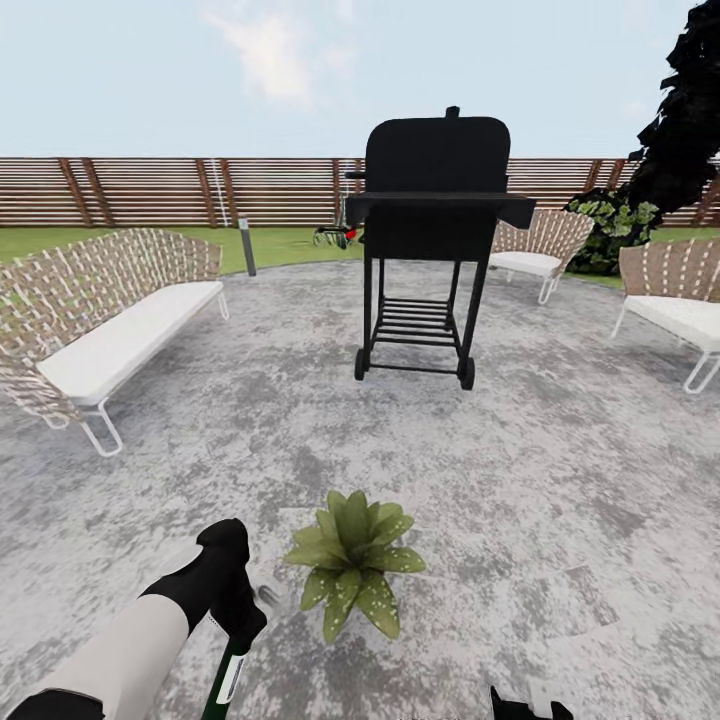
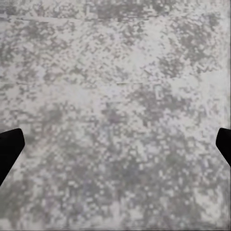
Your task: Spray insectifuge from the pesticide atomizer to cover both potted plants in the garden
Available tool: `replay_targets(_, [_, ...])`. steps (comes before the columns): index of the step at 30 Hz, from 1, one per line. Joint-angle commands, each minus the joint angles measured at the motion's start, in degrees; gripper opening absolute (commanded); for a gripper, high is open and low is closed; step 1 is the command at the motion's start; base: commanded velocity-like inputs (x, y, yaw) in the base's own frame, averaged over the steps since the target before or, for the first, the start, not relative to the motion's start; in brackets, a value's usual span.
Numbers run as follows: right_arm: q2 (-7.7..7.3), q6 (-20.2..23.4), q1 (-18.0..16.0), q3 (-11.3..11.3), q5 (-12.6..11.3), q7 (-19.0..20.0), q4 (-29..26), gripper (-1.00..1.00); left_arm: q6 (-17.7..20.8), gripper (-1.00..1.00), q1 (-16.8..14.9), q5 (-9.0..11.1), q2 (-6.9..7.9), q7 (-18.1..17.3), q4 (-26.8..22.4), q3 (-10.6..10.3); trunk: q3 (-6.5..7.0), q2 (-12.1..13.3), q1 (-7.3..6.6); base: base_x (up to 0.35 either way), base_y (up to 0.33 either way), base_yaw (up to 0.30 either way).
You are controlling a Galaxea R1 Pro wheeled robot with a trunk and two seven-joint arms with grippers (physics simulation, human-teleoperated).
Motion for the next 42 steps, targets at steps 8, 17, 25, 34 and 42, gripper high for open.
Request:
replay_targets(8, [0.02,-0.2,-0.06,-0.46,0.61,-0.03,0.17,1.0,0.61,-1.0,-0.53,-0.47,0.28,1.54,-0.2,-0.21,-0.05,-0.02,-0.01,0.005,0.007,-0.3])
replay_targets(17, [0.02,-0.2,-0.06,-0.46,0.61,-0.04,0.17,1.0,0.67,-1.0,-0.54,-0.39,0.06,1.75,-0.15,-0.14,-0.05,-0.02,-0.01,0.056,0.266,-0.3])
replay_targets(25, [0.02,-0.2,-0.06,-0.46,0.61,-0.04,0.17,1.0,0.61,-1.0,-0.29,-0.38,0.06,1.79,-0.12,-0.14,-0.05,-0.02,-0.01,-0.038,0.219,-0.199])
replay_targets(34, [-0.15,-0.2,-0.06,-0.38,0.7,0.04,0.2,1.0,0.49,-1.0,-0.22,-0.41,0.24,1.88,-1.44,-0.14,-0.05,-0.02,-0.01,-0.001,0.004,-0.003])
replay_targets(42, [-0.16,-0.2,-0.06,-0.38,0.7,0.05,0.26,1.0,0.67,-1.0,-0.3,-0.38,0.23,1.79,-4.99,-0.07,-0.05,-0.02,-0.01,0.0,0.0,0.0])
